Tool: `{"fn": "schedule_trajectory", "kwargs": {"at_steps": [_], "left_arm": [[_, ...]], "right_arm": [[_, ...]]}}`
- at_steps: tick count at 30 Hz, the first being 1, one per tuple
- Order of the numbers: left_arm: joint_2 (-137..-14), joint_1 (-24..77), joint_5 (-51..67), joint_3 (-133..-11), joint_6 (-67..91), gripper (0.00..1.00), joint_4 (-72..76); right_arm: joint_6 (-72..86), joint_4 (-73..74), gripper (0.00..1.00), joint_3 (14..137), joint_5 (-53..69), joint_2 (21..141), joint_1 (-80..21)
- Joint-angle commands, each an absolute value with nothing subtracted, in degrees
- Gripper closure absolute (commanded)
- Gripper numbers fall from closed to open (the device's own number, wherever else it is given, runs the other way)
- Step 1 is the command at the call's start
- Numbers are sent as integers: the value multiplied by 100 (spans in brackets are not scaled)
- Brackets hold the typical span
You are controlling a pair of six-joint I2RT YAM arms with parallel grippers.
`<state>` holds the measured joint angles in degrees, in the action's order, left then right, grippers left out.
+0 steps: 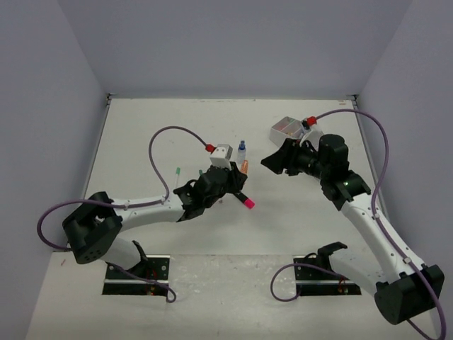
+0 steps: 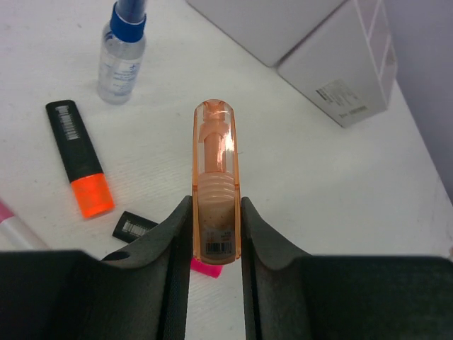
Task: Sort the stationery into containers
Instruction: Pick up the stationery from the center of the board, then place the stationery in the storage box.
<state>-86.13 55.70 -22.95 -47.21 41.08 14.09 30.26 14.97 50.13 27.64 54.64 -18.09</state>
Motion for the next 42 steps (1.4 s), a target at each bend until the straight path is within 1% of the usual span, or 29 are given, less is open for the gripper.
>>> {"fn": "schedule_trajectory", "kwargs": {"at_steps": [1,3,7,11,15,17,21,22,23,25,26,27,28,29,33,35,37,39,40,42], "left_arm": [[-8081,5611,-1470,-3855,3426,100,3487],[-7913,5616,-1191,-3676,3358,100,3715],[-7698,5625,-903,-3269,3317,100,4332],[-7561,5643,-749,-3191,3254,100,4455],[-7416,5651,-575,-3036,3145,100,4720],[-7401,5660,-460,-3024,3070,100,4839],[-7400,5667,-336,-3052,2993,100,4849],[-7395,5664,-318,-3055,2967,100,4846],[-7388,5662,-301,-3062,2935,100,4828],[-7376,5668,-277,-3074,2869,100,4774],[-7357,5663,-319,-3105,2857,93,4671],[-7299,5660,-483,-3163,2851,54,4358],[-7231,5663,-719,-3247,2905,21,3948],[-7167,5669,-970,-3343,3000,1,3530],[-6879,5669,-2513,-4096,3821,0,946],[-6731,5669,-2970,-4504,4008,0,-441],[-6551,5674,-3090,-4765,4069,0,-1174],[-6288,5669,-3088,-4876,4064,0,-1862],[-6103,5669,-3042,-4870,4047,0,-2037],[-5691,5669,-2991,-4791,4026,0,-2266]], "right_arm": [[3224,1384,37,5188,2203,5626,-2295],[3268,1406,38,5238,2083,5815,-2451],[3426,1291,42,5261,2128,6169,-2610],[3501,1257,46,5272,1760,6373,-2840],[3611,1197,50,5242,1693,6532,-2944],[3655,1025,60,5196,1798,6599,-2995],[3755,694,83,5168,2405,6782,-3004],[3789,584,94,5157,2555,6821,-3000],[3800,540,100,5167,2603,6842,-2997],[3783,552,100,5227,2579,6861,-2997],[3750,606,100,5267,2471,6870,-2997],[3692,697,100,5331,2326,6889,-2997],[3634,795,100,5408,2139,6915,-2959],[3580,891,100,5489,1920,6942,-2895],[3413,1327,100,5998,591,7183,-2480],[3274,1566,100,6548,-805,7531,-2258],[3064,1726,100,7100,-1586,7973,-2095],[2900,1941,100,7809,-2073,8524,-1850],[2842,2160,100,8444,-2270,8888,-1694],[2733,2328,100,9102,-2608,9539,-1565]]}}
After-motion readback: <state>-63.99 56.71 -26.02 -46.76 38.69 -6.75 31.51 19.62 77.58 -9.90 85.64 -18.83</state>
